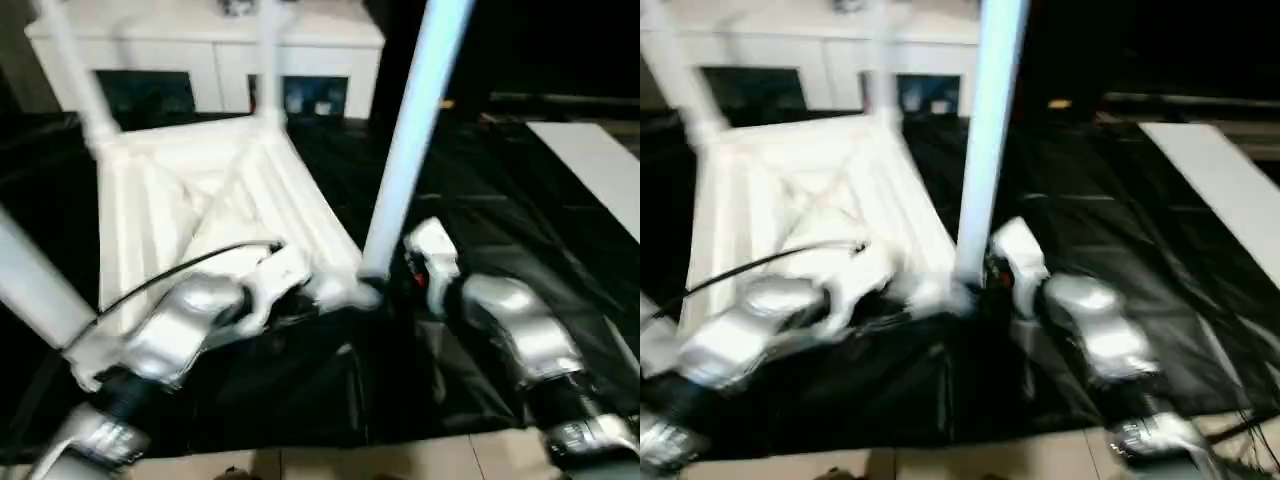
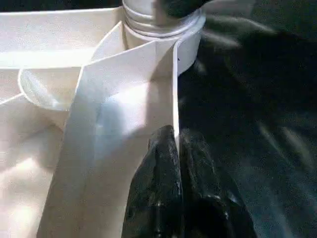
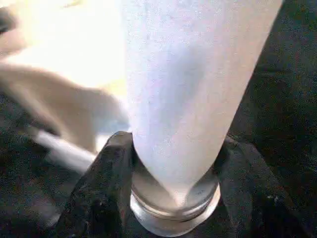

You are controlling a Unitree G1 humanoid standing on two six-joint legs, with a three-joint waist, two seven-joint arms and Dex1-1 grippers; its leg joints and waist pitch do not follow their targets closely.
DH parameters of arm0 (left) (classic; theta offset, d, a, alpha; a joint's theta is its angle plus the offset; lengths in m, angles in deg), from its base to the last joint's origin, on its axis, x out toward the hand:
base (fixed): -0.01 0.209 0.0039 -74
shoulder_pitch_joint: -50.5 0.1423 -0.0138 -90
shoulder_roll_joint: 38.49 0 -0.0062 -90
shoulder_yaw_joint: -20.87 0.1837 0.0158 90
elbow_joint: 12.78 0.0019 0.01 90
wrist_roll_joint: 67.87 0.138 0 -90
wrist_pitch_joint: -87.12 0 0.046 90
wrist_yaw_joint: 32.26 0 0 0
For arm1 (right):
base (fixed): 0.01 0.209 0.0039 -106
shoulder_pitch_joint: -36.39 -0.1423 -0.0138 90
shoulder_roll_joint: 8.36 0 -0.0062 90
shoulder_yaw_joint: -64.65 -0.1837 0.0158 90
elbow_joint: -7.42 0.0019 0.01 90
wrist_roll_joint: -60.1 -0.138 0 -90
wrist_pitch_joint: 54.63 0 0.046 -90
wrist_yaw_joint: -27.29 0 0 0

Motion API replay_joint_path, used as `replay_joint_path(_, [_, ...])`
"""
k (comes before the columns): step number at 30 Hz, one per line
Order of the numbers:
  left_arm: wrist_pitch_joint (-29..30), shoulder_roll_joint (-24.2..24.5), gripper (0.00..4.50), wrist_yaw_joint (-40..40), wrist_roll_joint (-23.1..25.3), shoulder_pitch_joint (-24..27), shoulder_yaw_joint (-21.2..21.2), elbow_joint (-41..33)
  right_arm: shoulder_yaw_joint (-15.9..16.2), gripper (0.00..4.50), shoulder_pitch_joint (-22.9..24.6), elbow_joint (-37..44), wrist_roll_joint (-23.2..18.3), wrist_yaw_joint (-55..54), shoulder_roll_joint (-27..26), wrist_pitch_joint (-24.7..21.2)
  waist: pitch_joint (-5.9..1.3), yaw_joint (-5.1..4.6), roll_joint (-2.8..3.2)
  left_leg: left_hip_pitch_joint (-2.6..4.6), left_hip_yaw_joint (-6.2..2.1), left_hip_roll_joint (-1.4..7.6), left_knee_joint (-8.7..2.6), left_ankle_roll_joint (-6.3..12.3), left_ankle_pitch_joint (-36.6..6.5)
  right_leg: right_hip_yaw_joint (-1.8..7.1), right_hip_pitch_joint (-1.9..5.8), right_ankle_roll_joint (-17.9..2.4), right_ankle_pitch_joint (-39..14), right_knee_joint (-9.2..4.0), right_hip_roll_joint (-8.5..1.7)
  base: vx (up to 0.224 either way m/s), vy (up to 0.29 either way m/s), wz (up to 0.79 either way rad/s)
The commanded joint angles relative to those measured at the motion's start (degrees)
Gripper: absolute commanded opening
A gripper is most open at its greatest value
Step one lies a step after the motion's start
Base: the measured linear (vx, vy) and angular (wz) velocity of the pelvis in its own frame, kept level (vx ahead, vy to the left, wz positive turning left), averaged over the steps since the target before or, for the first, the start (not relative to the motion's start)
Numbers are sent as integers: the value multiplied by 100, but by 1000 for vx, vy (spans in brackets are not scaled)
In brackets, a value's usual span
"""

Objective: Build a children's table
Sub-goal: Rotate leg to tighten, then rotate table base

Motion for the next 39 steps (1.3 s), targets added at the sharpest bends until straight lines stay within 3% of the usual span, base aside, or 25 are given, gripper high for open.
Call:
replay_joint_path(1, [184, -234, 0, 513, 77, -270, -137, 169, -178, 206, 14, -596, 303, -991, -136, -475, -319, -35, 44, 136, -211, 263, -447, -283, -1972, 242, 74, -878, -2613, -622, -462, 0, 0, 0])
replay_joint_path(3, [346, -616, 0, 1134, 203, -548, -236, 532, -407, 204, -212, -945, 269, -1850, -571, -577, -351, -36, 56, 121, -236, 263, -449, -306, -1960, 232, 83, -802, -2565, -629, -474, 0, 0, 0])
replay_joint_path(4, [318, -738, 0, 1381, 276, -655, -269, 699, -562, 204, -327, -1111, 198, -2203, -757, -537, -347, -46, 94, 135, -243, 265, -459, -316, -2033, 229, 61, -809, -2484, -624, -465, 0, 0, 0])
replay_joint_path(6, [256, -945, 0, 1813, 405, -840, -327, 996, -844, 202, -532, -1407, 70, -2820, -1083, -459, -359, -74, 70, 156, -243, 238, -443, -349, -2147, 221, 36, -785, -2511, -638, -455, 0, 0, 0])
replay_joint_path(8, [77, -1132, 0, 2135, 536, -1066, -302, 1362, -996, 201, -834, -1798, 12, -3433, -1430, -275, -368, -72, 95, 157, -244, 243, -450, -362, -2127, 224, 33, -779, -2379, -634, -454, 0, 0, 0])
replay_joint_path(11, [-71, -1122, 0, 2085, 632, -1169, -174, 1514, -842, 199, -1092, -2048, 75, -3287, -1670, 79, -396, -51, 102, 129, -238, 261, -468, -305, -2023, 230, 57, -859, -1868, -598, -460, 0, 0, 0])
replay_joint_path(12, [-48, -1082, 0, 2021, 639, -1155, -141, 1496, -816, 199, -1138, -2046, 52, -3090, -1718, 165, -406, -50, 86, 74, -229, 268, -481, -253, -1793, 228, 119, -926, -1477, -553, -450, 0, 0, 0])
replay_joint_path(14, [-49, -1003, 0, 1956, 634, -1109, -118, 1460, -703, 199, -1127, -1880, 62, -2607, -1709, 411, -419, -34, 96, 78, -210, 272, -469, -207, -1671, 234, 120, -991, -1228, -532, -454, 0, 0, 0])
replay_joint_path(16, [-43, -900, 0, 1841, 621, -1022, -103, 1357, -505, 254, -1002, -1558, 196, -2265, -1565, 576, -441, -1, 80, 45, -182, 267, -441, -79, -1296, 240, 174, -1109, -718, -486, -452, 0, 0, 0])
replay_joint_path(17, [-41, -866, 0, 1800, 621, -990, -111, 1327, -520, 267, -946, -1422, 173, -2161, -1513, 590, -461, 9, 84, 32, -169, 271, -417, 18, -989, 246, 189, -1215, -278, -436, -456, 0, 0, 0])
replay_joint_path(19, [-78, -829, 0, 1772, 623, -959, -125, 1329, -530, 276, -886, -1280, 194, -2149, -1396, 587, -467, 9, 77, -6, -172, 262, -412, 162, -734, 231, 230, -1313, 77, -390, -450, 0, 0, 0])
replay_joint_path(20, [-88, -820, 0, 1765, 623, -955, -125, 1331, -529, 276, -874, -1254, 195, -2141, -1368, 592, -463, -14, 68, -33, -181, 261, -418, 187, -689, 228, 249, -1325, 107, -385, -449, 0, 0, 0])
replay_joint_path(23, [-191, -675, 0, 1603, 611, -869, -85, 1264, -531, 314, -566, -650, 171, -1843, -901, 475, -486, 33, 77, 26, -149, 279, -374, 284, -575, 244, 214, -1414, 231, -387, -443, 0, 0, 0])
replay_joint_path(24, [-232, -592, 0, 1486, 601, -815, -45, 1182, -468, 321, -237, -51, 104, -1331, -509, 217, -487, 33, 68, 22, -143, 278, -368, 305, -527, 242, 211, -1439, 306, -376, -432, 0, 0, 0])
replay_joint_path(26, [-272, -547, 0, 1411, 599, -775, -19, 1115, -422, 344, 13, 384, 7, -915, -248, -12, -460, 65, 65, 9, -148, 293, -378, 393, -514, 241, 227, -1411, 378, -375, -424, 0, 0, 0])
replay_joint_path(29, [-320, -468, 0, 1277, 582, -718, 27, 1024, -221, 365, 611, 1263, -218, 169, 483, -153, -442, 108, 53, 23, -139, 303, -375, 447, -715, 245, 233, -1366, 178, -419, -434, 0, 0, 0])
replay_joint_path(32, [-437, -373, 0, 1123, 573, -660, 50, 985, -171, 389, 1227, 1983, -536, 1056, 1216, -231, -411, 103, 36, 17, -148, 301, -385, 434, -1086, 249, 221, -1270, -504, -511, -444, 0, 0, 0])
replay_joint_path(33, [-453, -337, 0, 1038, 551, -640, 62, 951, -227, 398, 1361, 2097, -655, 1233, 1354, -254, -398, 82, 46, -5, -161, 296, -396, 410, -1163, 245, 219, -1253, -755, -522, -454, 0, 0, 0])
replay_joint_path(36, [-486, -236, 0, 857, 523, -601, 98, 866, -360, 423, 1610, 2339, -852, 1504, 1591, -401, -392, 66, 40, 14, -167, 309, -402, 348, -1310, 237, 173, -1162, -1214, -572, -444, 0, 0, 0])
replay_joint_path(39, [-425, -122, 0, 761, 525, -528, 104, 733, -388, 446, 1836, 2561, -880, 1681, 1772, -530, -390, 58, 56, 13, -177, 320, -413, 325, -1309, 231, 153, -1182, -1185, -571, -437, 0, 0, 0])
